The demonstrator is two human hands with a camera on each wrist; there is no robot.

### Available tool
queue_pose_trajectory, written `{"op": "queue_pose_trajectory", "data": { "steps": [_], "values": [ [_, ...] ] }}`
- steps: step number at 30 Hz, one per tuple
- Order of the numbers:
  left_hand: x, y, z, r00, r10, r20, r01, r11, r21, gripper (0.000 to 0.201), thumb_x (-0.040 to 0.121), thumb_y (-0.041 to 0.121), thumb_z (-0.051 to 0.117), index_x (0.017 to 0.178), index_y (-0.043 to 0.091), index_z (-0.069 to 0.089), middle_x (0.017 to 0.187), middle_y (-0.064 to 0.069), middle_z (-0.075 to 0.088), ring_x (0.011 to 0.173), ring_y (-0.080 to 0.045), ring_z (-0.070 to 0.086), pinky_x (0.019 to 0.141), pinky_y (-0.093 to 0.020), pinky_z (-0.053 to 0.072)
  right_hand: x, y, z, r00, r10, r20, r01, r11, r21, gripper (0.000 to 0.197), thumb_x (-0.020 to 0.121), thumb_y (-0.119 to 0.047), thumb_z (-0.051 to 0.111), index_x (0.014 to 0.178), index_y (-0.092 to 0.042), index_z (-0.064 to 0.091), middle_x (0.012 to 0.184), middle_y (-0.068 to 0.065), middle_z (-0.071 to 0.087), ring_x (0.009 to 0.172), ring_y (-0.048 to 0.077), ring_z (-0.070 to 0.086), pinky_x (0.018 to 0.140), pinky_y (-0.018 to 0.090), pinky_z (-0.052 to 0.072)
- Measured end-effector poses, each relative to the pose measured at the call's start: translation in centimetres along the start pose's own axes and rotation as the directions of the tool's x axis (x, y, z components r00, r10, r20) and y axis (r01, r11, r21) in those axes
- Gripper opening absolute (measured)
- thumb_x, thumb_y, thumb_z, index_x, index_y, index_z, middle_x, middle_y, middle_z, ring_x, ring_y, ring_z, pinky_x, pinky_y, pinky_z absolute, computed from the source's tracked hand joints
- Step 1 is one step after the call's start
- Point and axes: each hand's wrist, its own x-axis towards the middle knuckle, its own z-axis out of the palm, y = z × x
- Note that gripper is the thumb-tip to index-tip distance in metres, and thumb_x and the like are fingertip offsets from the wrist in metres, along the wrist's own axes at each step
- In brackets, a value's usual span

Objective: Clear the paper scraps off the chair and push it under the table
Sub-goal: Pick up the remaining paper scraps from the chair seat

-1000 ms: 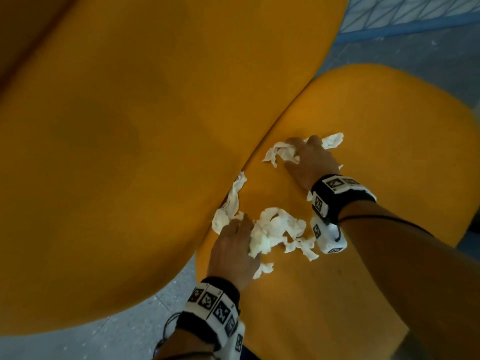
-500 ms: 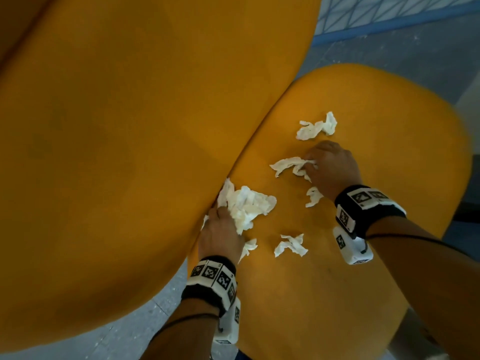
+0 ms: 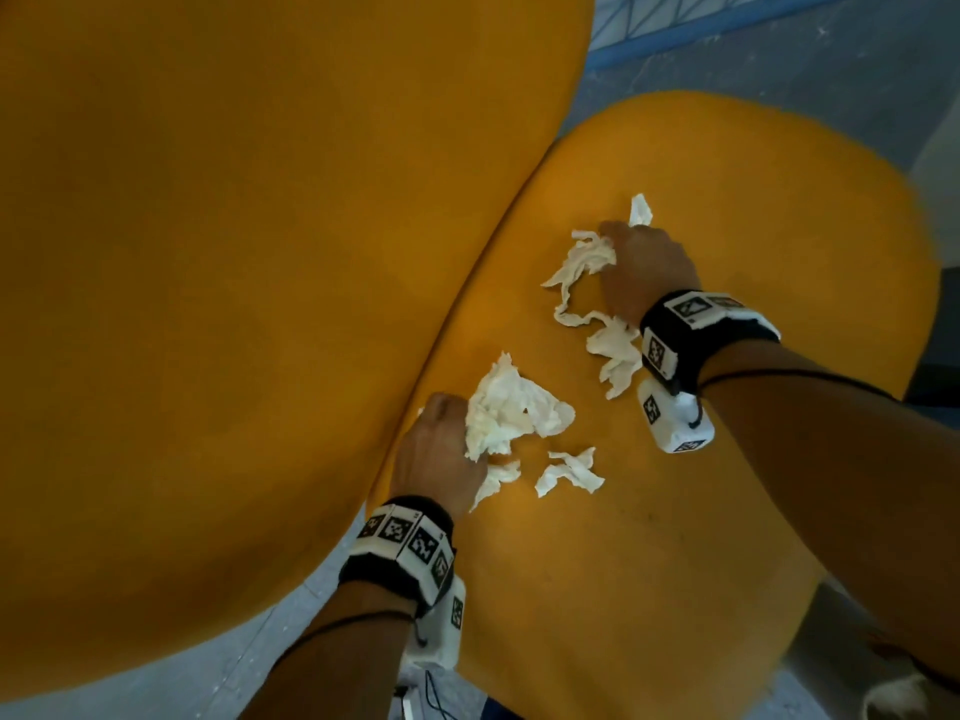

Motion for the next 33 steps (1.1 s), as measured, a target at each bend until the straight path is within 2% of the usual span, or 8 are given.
{"op": "queue_pose_trajectory", "data": {
  "steps": [5, 11, 14, 17, 20, 24, 28, 33],
  "values": [
    [-0.4, 1.6, -0.8, 0.990, 0.046, -0.134, -0.069, 0.983, -0.168, 0.019, 0.079, 0.013, 0.063, 0.097, 0.010, 0.061, 0.087, -0.012, 0.070, 0.079, -0.033, 0.065, 0.066, -0.041, 0.055, -1.5, 0.9, -0.8, 1.000, -0.007, 0.005, 0.006, 0.999, 0.036, 0.034, 0.095, -0.014, 0.049, 0.126, -0.004, 0.059, 0.130, 0.026, 0.055, 0.116, 0.045, 0.054, 0.094, 0.049, 0.049],
    [-2.8, 6.2, 2.1, 0.973, 0.158, 0.170, -0.177, 0.979, 0.103, 0.070, 0.085, 0.053, 0.060, 0.144, 0.045, 0.021, 0.120, 0.000, 0.055, 0.110, -0.025, 0.047, 0.080, -0.042, 0.051, -7.2, 3.4, -0.3, 0.999, 0.027, -0.039, -0.013, 0.945, 0.327, 0.035, 0.101, -0.021, 0.037, 0.114, 0.007, 0.052, 0.120, 0.026, 0.046, 0.096, 0.042, 0.050, 0.081, 0.045, 0.041],
    [-2.6, 5.8, 4.2, 0.949, 0.141, 0.281, -0.212, 0.948, 0.238, 0.067, 0.085, 0.047, 0.066, 0.142, 0.035, 0.032, 0.131, -0.002, 0.050, 0.122, -0.027, 0.043, 0.084, -0.041, 0.052, -10.7, 4.2, 0.2, 0.994, 0.097, -0.058, -0.060, 0.887, 0.458, 0.046, 0.099, -0.031, 0.036, 0.088, 0.010, 0.052, 0.086, 0.031, 0.051, 0.073, 0.041, 0.049, 0.067, 0.048, 0.043],
    [-2.5, 4.8, 4.1, 0.945, 0.176, 0.277, -0.233, 0.954, 0.190, 0.056, 0.084, 0.042, 0.068, 0.132, 0.022, 0.048, 0.133, 0.000, 0.051, 0.123, -0.026, 0.045, 0.090, -0.039, 0.051, -12.3, 4.6, 0.8, 0.985, 0.111, -0.129, -0.030, 0.860, 0.510, 0.045, 0.092, -0.039, 0.042, 0.064, -0.005, 0.036, 0.061, 0.009, 0.030, 0.053, 0.022, 0.023, 0.055, 0.035, 0.022],
    [-2.9, 3.9, 2.4, 0.959, 0.209, 0.191, -0.230, 0.969, 0.096, 0.053, 0.081, 0.039, 0.072, 0.126, 0.016, 0.056, 0.127, -0.001, 0.053, 0.113, -0.024, 0.052, 0.090, -0.033, 0.046, -12.1, 4.4, 1.6, 0.988, 0.106, -0.114, -0.049, 0.907, 0.418, 0.021, 0.086, -0.018, 0.062, 0.085, 0.002, 0.057, 0.088, 0.018, 0.051, 0.070, 0.033, 0.049, 0.061, 0.035, 0.034],
    [-3.1, 2.7, 0.0, 0.979, 0.195, 0.063, -0.191, 0.980, -0.058, 0.048, 0.075, 0.024, 0.081, 0.116, 0.014, 0.057, 0.122, 0.000, 0.053, 0.099, -0.023, 0.062, 0.079, -0.027, 0.049, -12.1, 3.0, 3.2, 0.998, 0.061, 0.029, -0.067, 0.957, 0.283, 0.049, 0.084, -0.019, 0.062, 0.129, -0.016, 0.043, 0.131, 0.012, 0.044, 0.102, 0.037, 0.055, 0.075, 0.037, 0.044],
    [-0.3, 4.7, -1.0, 0.940, 0.327, 0.099, -0.331, 0.943, 0.030, 0.068, 0.069, 0.015, 0.084, 0.123, 0.030, 0.047, 0.138, 0.005, 0.040, 0.093, -0.020, 0.061, 0.066, -0.027, 0.050, -12.4, 2.4, 3.9, 0.996, 0.084, 0.016, -0.086, 0.982, 0.169, 0.050, 0.084, -0.024, 0.064, 0.131, -0.020, 0.048, 0.131, 0.013, 0.047, 0.111, 0.036, 0.056, 0.086, 0.044, 0.050],
    [5.5, 8.8, 0.8, 0.849, 0.465, 0.252, -0.520, 0.820, 0.240, 0.103, 0.069, 0.005, 0.082, 0.146, 0.042, 0.024, 0.160, 0.004, 0.016, 0.108, -0.026, 0.058, 0.067, -0.032, 0.051, -13.3, 2.9, 3.9, 0.994, 0.111, -0.017, -0.102, 0.958, 0.269, 0.032, 0.082, -0.004, 0.059, 0.114, -0.008, 0.064, 0.108, 0.018, 0.061, 0.098, 0.039, 0.060, 0.076, 0.041, 0.050]
  ]
}}
